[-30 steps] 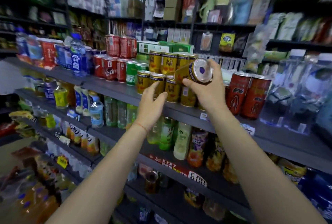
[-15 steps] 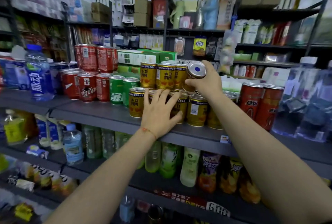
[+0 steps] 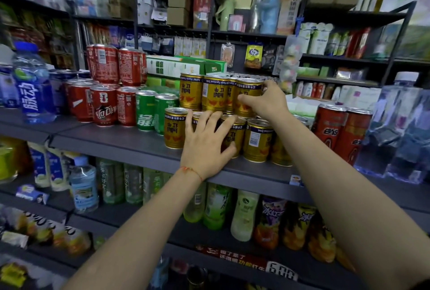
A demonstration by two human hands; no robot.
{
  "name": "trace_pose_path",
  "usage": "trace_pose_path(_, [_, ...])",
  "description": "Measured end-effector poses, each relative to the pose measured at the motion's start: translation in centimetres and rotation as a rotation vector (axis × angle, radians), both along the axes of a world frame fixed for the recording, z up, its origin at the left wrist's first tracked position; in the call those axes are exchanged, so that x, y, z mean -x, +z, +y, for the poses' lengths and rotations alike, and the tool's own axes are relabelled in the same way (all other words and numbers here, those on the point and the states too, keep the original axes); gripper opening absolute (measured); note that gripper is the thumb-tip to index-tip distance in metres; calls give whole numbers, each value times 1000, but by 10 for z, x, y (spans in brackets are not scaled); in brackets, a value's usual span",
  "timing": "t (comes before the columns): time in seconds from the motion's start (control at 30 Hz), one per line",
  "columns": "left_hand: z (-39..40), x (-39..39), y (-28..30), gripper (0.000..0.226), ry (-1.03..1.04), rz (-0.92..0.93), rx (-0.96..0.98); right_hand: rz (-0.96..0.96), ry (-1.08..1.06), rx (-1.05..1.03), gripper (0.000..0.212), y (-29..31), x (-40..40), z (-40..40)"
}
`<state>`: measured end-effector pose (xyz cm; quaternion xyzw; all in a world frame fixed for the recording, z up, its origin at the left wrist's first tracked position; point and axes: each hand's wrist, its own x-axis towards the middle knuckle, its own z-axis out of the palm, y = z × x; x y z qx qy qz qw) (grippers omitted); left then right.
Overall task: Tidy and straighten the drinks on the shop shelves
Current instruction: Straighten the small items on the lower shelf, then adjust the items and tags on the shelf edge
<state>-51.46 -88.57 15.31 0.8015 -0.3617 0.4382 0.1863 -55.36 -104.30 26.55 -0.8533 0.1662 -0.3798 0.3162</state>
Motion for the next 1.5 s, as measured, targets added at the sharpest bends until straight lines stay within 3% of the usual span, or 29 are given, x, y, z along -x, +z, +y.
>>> trace_pose_path(0.27, [0,1,-1,56,19,1,-22,52,-18,7,64,-1,1,4])
trace_pose_path(0.37, [1,0,-1,58,17,-6,-32,86,-61,38,76,-5,4,10])
trace_pose_path(0.43, [2,1,1,61,-37,13,-8,-8,-101,133,82,-9,10,20])
trace_pose_path(0.57, [20,6,0,66,-182,90,228,-393,17,322,50,-17,30,62])
trace_pose_path(0.67, [61,4,-12,51,-89,77,544,-475,257,369,18,-27,38,100])
trace_pose_path(0.77, [119,-6,-38,19,-5,158,851,-304,551,213,13,-49,31,144])
trace_pose_path(0.9, [187,-23,-87,6,208,485,883,156,842,144,15,-105,-1,193])
trace_pose_path(0.97, [212,-35,-115,9,276,649,868,367,889,114,17,-143,-23,213])
trace_pose_path(1.1, [242,-56,-156,10,323,937,873,570,863,-106,11,-210,-74,242])
trace_pose_path(1.17, [251,-70,-166,4,317,1003,857,643,840,-166,25,-231,-98,254])
trace_pose_path(1.27, [259,-96,-174,26,272,1092,860,684,818,-336,52,-245,-123,272])
trace_pose_path(1.37, [261,-119,-183,41,272,1084,904,704,799,-682,54,-254,-141,286])
trace_pose_path(1.5, [255,-134,-185,63,222,1073,955,670,815,-807,52,-266,-152,292])
